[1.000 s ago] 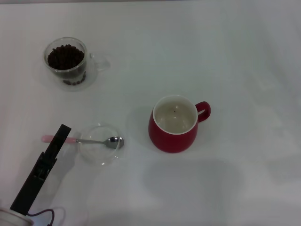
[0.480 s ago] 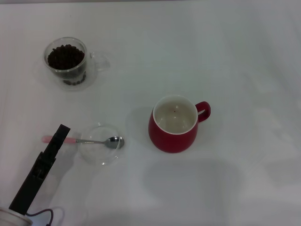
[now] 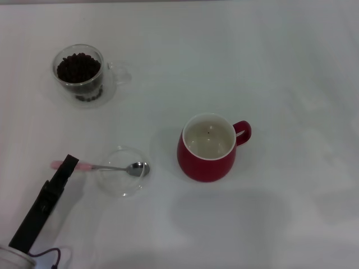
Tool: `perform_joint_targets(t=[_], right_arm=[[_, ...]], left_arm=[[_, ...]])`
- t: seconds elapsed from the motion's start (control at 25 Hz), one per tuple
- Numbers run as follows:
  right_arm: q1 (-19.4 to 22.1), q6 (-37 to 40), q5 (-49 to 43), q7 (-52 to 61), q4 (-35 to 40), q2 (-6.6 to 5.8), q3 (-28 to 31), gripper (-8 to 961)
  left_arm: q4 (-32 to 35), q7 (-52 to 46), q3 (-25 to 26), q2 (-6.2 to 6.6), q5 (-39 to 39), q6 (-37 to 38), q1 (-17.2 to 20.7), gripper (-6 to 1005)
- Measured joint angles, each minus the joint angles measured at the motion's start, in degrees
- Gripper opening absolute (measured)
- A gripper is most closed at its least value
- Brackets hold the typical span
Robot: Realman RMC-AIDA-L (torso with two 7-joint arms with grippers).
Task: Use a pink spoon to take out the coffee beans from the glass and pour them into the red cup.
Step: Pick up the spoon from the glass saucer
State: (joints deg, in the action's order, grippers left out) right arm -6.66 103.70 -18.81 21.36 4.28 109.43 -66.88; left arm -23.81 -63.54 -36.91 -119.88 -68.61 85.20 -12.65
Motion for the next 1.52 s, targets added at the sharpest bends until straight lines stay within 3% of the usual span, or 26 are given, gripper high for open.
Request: perform_joint_targets(t=[0.16, 0.8, 1.16, 1.52], right_arm=[[-0.01, 0.0, 0.0, 0.0, 0.04, 0.13, 0.0, 717], [-0.63, -0.53, 0.0, 0.0, 0.2, 0.47, 0.0, 716], [-0.45, -0.45, 0.0, -1.54, 0.23, 1.15, 0.0, 716], [-0.46, -0.11, 0.03, -2.24, 0.78, 2.96, 0.0, 715]], left_arm=[[0.98, -0.46, 0.16, 0.0, -0.06, -1.23, -0.14, 331], [2.35, 2.01, 0.1, 0.09, -0.21, -1.05, 0.11, 143], [4.67, 2.96, -0.4, 0.68, -0.21, 4.24, 1.11, 142], [13.67, 1.34, -3.61, 0.98, -0.21, 11.89, 3.3, 137]])
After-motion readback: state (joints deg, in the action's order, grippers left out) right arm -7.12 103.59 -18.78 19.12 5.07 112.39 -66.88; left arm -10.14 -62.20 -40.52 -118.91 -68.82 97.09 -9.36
